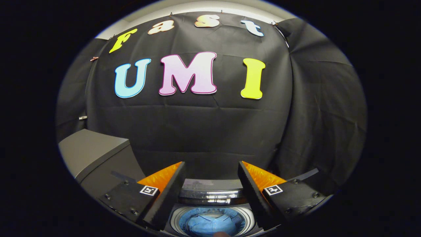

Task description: Put the clothes into the washing machine and then close the washing machine lid.

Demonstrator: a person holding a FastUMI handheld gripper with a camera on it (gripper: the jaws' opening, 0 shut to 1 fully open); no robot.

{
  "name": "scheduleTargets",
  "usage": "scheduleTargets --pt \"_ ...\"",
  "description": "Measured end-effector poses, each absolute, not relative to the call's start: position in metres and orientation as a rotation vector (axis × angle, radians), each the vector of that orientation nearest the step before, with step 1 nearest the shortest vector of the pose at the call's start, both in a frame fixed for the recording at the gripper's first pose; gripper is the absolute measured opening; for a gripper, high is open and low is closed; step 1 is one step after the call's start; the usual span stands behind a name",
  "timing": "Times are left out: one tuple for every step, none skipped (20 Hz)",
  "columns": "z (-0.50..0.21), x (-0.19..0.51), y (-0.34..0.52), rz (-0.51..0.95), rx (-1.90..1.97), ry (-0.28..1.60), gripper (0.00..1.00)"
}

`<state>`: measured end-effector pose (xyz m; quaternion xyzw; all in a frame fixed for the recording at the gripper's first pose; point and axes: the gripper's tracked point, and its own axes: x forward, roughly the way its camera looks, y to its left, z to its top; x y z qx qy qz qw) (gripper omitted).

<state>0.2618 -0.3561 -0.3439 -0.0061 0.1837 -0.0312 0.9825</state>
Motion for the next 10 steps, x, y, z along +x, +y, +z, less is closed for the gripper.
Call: scheduleTargets --pt "-0.348 0.255 -0.355 -0.056 -0.010 0.385 1.00" --pt "-0.351 0.249 -0.353 -0.047 -0.008 0.398 1.00" --pt "-0.357 0.242 -0.350 -0.033 -0.002 0.422 1.00" --pt "-0.369 0.235 -0.347 -0.026 -0.008 0.463 1.00" --pt "-0.389 0.220 -0.351 -0.030 -0.042 0.548 0.98" --pt "-0.403 0.202 -0.352 -0.021 -0.048 0.639 0.98" --pt "-0.418 0.186 -0.350 -0.026 -0.040 0.702 0.99" --pt "-0.427 0.182 -0.347 -0.029 -0.018 0.713 0.98" --pt "-0.432 0.191 -0.344 -0.029 -0.018 0.706 0.98" --pt "-0.428 0.196 -0.344 -0.026 -0.039 0.693 0.98"
